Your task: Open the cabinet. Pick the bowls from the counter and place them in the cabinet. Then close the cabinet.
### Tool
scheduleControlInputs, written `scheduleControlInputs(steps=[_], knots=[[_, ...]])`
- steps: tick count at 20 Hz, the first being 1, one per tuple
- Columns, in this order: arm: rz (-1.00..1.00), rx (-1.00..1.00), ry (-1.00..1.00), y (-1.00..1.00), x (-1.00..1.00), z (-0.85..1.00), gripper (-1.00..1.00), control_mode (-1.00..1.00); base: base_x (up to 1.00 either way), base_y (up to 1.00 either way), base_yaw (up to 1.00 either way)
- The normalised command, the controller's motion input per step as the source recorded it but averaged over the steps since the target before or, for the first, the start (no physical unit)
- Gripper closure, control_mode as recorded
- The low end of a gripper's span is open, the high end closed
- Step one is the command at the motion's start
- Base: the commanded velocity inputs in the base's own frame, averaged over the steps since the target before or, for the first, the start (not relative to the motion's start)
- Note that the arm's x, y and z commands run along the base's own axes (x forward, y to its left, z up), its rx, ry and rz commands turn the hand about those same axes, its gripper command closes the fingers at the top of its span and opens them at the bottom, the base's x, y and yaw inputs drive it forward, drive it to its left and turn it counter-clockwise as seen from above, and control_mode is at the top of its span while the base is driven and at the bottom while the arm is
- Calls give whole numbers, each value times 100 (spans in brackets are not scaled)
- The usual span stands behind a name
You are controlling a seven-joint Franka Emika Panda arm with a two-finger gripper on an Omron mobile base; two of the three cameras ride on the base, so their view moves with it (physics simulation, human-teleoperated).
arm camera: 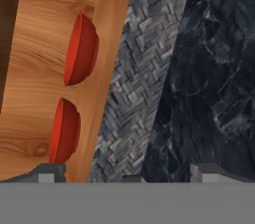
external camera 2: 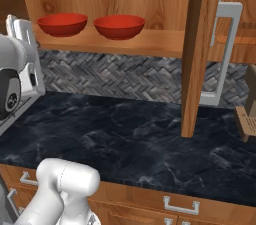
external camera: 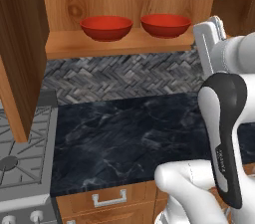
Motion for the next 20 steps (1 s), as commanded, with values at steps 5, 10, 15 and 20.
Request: scheduleControlInputs(steps=[5, 10, 15, 20], knots=[[0, 1, 0, -26, -1, 0, -100, -100, 0, 0, 0], [1, 3, -2, -40, -12, 0, -100, -100, 0, 0, 0], [1, 2, -3, -31, -16, 0, -100, -100, 0, 0, 0], [0, 0, -5, -14, -12, 0, -100, -100, 0, 0, 0]])
